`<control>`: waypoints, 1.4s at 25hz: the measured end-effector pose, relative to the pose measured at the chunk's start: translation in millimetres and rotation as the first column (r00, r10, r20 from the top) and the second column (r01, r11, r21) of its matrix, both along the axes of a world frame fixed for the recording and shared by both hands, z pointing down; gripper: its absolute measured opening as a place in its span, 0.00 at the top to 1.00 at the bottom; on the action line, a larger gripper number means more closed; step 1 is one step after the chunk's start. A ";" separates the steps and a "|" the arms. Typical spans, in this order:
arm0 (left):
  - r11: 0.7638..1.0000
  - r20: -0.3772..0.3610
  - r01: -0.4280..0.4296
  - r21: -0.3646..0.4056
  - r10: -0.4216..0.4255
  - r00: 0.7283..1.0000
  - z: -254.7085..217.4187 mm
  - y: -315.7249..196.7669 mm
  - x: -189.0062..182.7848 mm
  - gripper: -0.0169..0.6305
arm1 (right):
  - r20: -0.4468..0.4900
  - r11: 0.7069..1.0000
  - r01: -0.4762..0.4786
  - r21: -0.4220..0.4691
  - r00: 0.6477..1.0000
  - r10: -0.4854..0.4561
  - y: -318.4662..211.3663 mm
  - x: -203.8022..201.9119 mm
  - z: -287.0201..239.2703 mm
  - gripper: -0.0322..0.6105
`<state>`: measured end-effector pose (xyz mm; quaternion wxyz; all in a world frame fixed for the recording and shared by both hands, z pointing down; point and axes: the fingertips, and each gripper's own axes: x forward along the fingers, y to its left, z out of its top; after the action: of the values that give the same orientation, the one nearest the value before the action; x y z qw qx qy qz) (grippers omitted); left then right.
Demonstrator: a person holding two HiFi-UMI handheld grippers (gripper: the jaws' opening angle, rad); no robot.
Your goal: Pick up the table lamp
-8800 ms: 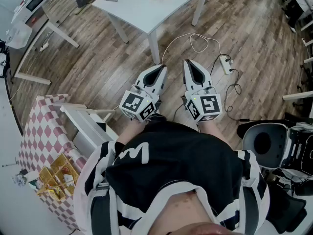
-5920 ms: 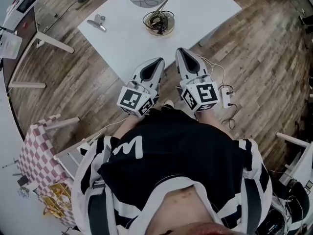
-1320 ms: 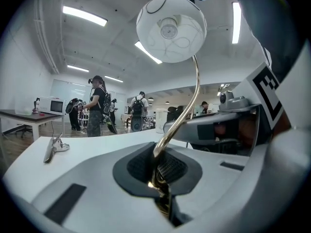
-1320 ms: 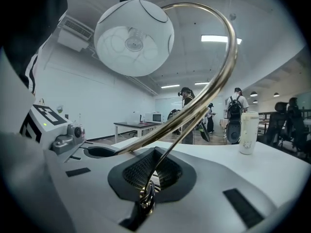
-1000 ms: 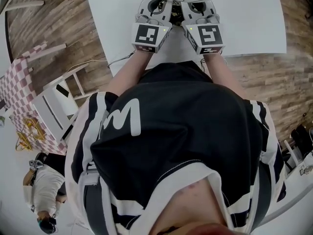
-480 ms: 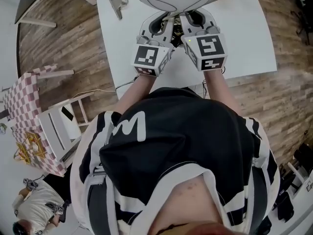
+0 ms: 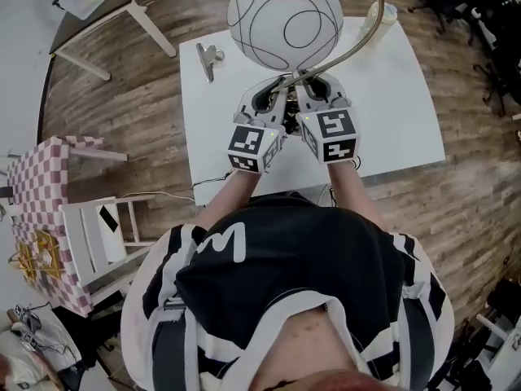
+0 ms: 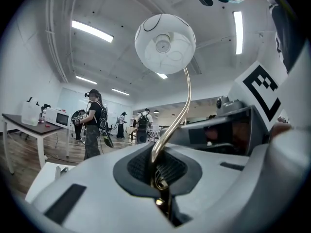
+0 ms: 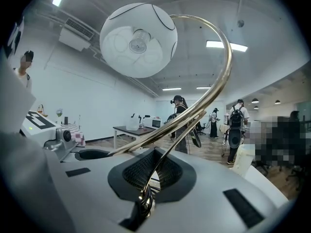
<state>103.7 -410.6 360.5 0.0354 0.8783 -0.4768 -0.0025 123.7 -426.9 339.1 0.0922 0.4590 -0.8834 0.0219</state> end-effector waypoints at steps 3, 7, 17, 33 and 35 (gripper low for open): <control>1.000 0.008 -0.005 -0.004 0.005 1.000 0.3 7.0 3.9 0.97 | 0.008 1.000 0.003 0.003 1.000 -0.003 7.2 3.7 -0.4 0.93; 1.000 0.012 0.000 0.004 0.000 1.000 0.1 15.3 6.7 0.97 | 0.008 1.000 -0.001 0.008 1.000 0.000 14.6 6.6 -0.4 0.93; 1.000 0.037 -0.008 -0.012 0.008 0.999 5.4 35.6 20.1 0.97 | 0.033 0.999 -0.031 -0.010 0.999 0.031 34.9 21.7 6.3 0.93; 0.996 0.028 -0.091 -0.006 0.091 0.995 5.4 99.3 4.6 0.97 | 0.027 0.993 -0.117 -0.007 0.993 0.117 100.9 7.5 6.4 0.93; 0.995 0.026 -0.095 -0.008 0.095 0.995 3.8 117.1 -10.1 0.97 | 0.023 0.993 -0.119 -0.005 0.993 0.119 118.8 -7.4 4.5 0.93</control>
<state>93.6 -293.5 364.2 0.0322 0.8998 -0.4349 0.0123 116.3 -308.1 343.6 0.0810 0.5105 -0.8554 0.0343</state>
